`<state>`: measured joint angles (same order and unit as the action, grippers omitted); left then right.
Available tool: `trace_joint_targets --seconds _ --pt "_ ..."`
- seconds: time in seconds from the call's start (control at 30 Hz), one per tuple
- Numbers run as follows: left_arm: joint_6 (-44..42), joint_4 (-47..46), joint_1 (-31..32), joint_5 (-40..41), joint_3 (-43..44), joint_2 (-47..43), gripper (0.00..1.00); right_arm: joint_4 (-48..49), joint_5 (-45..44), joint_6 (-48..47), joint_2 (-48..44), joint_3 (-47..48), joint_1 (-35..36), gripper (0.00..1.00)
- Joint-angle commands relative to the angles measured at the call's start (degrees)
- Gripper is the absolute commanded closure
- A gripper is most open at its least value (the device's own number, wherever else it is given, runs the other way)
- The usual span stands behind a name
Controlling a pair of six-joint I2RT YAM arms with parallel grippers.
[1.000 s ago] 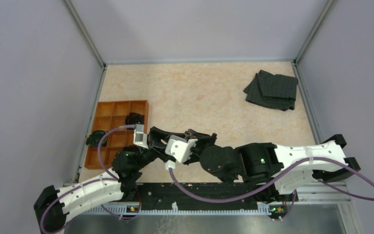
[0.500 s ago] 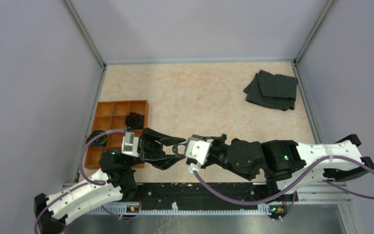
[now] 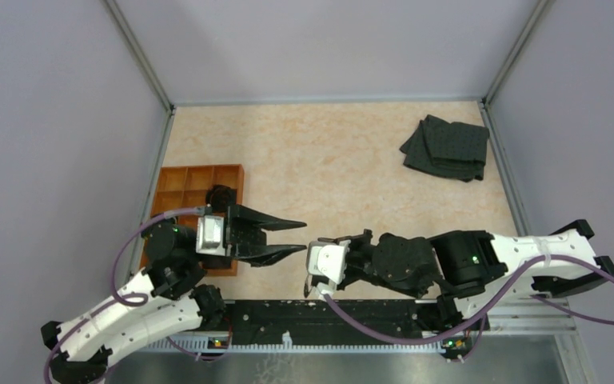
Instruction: Remove the keys from the keyring
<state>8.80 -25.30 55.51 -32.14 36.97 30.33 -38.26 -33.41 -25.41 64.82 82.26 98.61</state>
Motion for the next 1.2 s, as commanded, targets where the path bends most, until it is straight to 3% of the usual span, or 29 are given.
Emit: trace_joint_targets --seconds 0.0,0.4,0.73,1.17 --pt "-7.82 13.63 0.12 -5.81 7.99 3.9 0.55 -1.99 0.35 1.67 -1.62 3.29 1.68 1.0" --pt "-14.43 29.12 0.13 -3.62 13.52 6.59 0.55 -4.68 -2.43 2.47 -1.45 4.11 3.64 1.0" --pt "-13.76 29.64 0.13 -9.96 13.49 9.8 0.6 -6.18 -3.39 3.16 -1.19 4.44 4.42 1.0" --pt "-10.42 21.37 0.13 -13.68 10.2 11.15 0.6 -7.08 -5.3 3.9 -1.01 4.14 5.21 1.0"
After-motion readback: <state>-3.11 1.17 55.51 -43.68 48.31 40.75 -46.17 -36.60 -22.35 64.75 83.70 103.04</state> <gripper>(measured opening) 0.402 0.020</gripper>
